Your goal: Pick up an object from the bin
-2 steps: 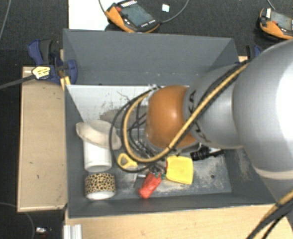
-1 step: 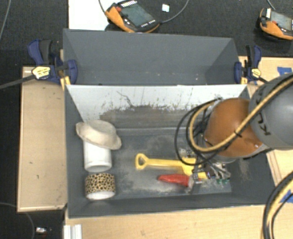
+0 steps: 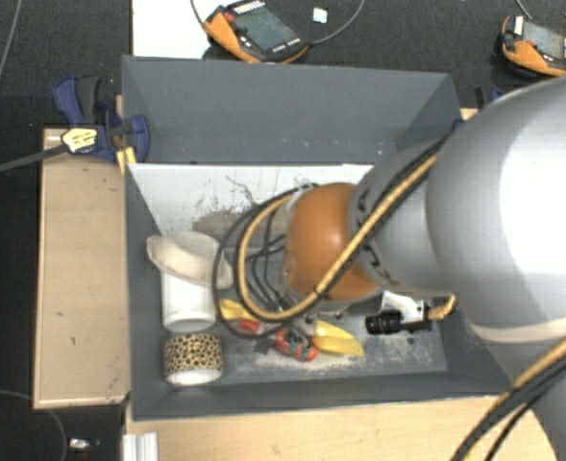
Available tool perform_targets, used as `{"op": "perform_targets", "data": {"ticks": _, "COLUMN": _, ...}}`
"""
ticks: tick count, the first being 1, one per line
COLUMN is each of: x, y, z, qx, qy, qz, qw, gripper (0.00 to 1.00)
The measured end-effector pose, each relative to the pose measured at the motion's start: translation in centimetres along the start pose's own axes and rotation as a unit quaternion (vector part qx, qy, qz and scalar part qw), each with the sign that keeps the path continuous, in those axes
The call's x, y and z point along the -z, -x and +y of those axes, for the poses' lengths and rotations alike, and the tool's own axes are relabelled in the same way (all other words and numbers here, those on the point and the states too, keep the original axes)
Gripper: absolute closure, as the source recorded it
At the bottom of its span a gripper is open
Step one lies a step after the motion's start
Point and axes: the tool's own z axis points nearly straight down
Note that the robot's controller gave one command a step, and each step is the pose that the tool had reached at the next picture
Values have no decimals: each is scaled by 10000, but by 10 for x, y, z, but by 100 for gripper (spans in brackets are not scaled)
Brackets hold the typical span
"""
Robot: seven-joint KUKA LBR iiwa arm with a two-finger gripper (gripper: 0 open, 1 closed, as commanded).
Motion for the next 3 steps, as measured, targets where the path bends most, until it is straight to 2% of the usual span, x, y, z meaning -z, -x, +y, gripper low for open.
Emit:
{"op": "perform_targets", "data": {"ticks": 1, "x": 0, "y": 2, "z": -5, "qx": -33, "qy": -17, "qz": 3, "qw": 10000, "gripper": 100}}
{"op": "perform_targets", "data": {"ticks": 3, "x": 74, "y": 0, "z": -5, "qx": -9, "qy": -31, "qz": 30, "qw": 10000, "gripper": 100}}
